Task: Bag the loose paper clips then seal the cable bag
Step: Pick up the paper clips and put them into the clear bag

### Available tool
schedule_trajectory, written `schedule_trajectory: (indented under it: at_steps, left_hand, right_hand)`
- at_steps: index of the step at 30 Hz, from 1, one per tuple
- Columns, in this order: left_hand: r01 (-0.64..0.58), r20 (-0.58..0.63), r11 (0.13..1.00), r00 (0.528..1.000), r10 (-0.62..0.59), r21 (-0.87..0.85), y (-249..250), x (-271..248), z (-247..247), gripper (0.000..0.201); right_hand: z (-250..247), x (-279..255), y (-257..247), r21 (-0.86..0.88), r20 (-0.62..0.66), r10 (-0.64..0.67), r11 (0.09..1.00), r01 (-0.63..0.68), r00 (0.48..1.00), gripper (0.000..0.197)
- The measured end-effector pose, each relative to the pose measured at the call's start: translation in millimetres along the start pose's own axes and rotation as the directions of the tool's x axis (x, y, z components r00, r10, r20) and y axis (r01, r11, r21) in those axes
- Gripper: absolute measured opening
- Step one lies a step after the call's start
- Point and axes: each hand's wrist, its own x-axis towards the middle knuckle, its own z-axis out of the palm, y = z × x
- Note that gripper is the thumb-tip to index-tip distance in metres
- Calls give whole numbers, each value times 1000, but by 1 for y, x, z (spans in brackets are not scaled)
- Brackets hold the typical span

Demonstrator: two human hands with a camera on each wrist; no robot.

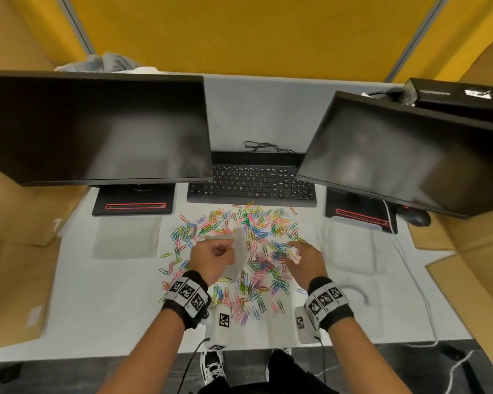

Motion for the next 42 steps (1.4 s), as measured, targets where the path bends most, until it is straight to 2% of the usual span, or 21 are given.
schedule_trajectory:
  at_steps: [2, 3, 4, 7, 10, 13, 16, 18, 20, 22, 24, 25, 26, 27, 28, 29, 31, 34, 38, 40, 42]
  left_hand:
    - [21, -4, 1000, 1000, -21, -16, -1, 0, -1, 23]
    - [28, -2, 999, 1000, -28, -18, -1, 0, -2, 22]
    - [30, 3, 999, 1000, -30, -19, 0, -1, -1, 21]
    - [27, 16, 1000, 1000, -26, -17, 1, -2, 0, 22]
    - [40, 33, 999, 999, -39, -16, 1, -1, 0, 22]
    - [49, 43, 999, 998, -49, -11, -1, 1, 0, 23]
    - [68, 28, 997, 997, -67, -38, -3, 3, 2, 24]
    - [87, 13, 994, 996, -86, -61, -6, 5, 2, 24]
    - [106, 7, 992, 994, -106, -75, -12, 6, 3, 23]
    - [102, 9, 992, 995, -102, -70, -16, 7, 6, 22]
    - [94, 18, 994, 995, -93, -47, -16, 7, 8, 20]
    - [101, 23, 994, 995, -100, -40, -17, 8, 9, 20]
    - [112, 25, 993, 994, -111, -35, -17, 8, 11, 20]
    - [121, 28, 992, 992, -120, -31, -16, 9, 12, 19]
    - [125, 32, 992, 992, -125, -24, -16, 9, 14, 18]
    - [124, 37, 992, 992, -123, -13, -16, 9, 16, 18]
    - [109, 44, 994, 993, -110, 17, -15, 9, 20, 18]
    - [88, 41, 996, 995, -89, 29, -13, 9, 25, 15]
    - [60, 55, 998, 997, -61, 15, -10, 8, 28, 14]
    - [56, 65, 998, 996, -57, 9, -10, 7, 29, 15]
    - [54, 73, 998, 996, -55, 19, -10, 8, 28, 16]
  right_hand:
    - [11, -1, 31, -239, 154, 151, 965, -111, 976, 75]
    - [21, -2, 44, -291, 200, 171, 950, -108, 965, 81]
    - [32, -3, 52, -330, 216, 154, 941, -76, 964, 80]
    - [57, -8, 52, -421, 159, -35, 902, 100, 987, 60]
    - [66, -16, 33, -458, 183, -88, 874, 164, 979, 62]
    - [63, -12, 24, -500, 125, -197, 834, 233, 972, 70]
    - [55, -1, 28, -432, 133, -250, 856, 283, 959, 56]
    - [44, 4, 29, -306, 89, -213, 924, 230, 973, 35]
    - [31, 5, 30, -108, -19, -109, 988, 106, 994, 20]
    - [18, 8, 36, 140, -95, 80, 988, -66, 992, 11]
    - [6, 7, 32, 432, -28, 255, 875, -219, 966, 11]
    - [2, 5, 27, 607, 40, 295, 752, -257, 955, 12]
    - [-2, 2, 19, 769, 113, 290, 580, -268, 950, 14]
    - [-6, 0, 10, 873, 176, 250, 406, -268, 952, 16]
    - [-9, -3, -1, 921, 220, 202, 281, -271, 954, 20]
    - [-10, -5, -12, 932, 259, 158, 216, -289, 953, 23]
    - [-8, -8, -34, 929, 315, 84, 176, -325, 946, 26]
    - [8, -9, -53, 905, 351, 68, 233, -357, 934, 24]
    - [35, -3, -59, 871, 299, 147, 362, -333, 943, 20]
    - [44, 1, -58, 820, 282, 134, 480, -311, 950, 25]
    - [46, 1, -59, 697, 255, 94, 672, -250, 962, 29]
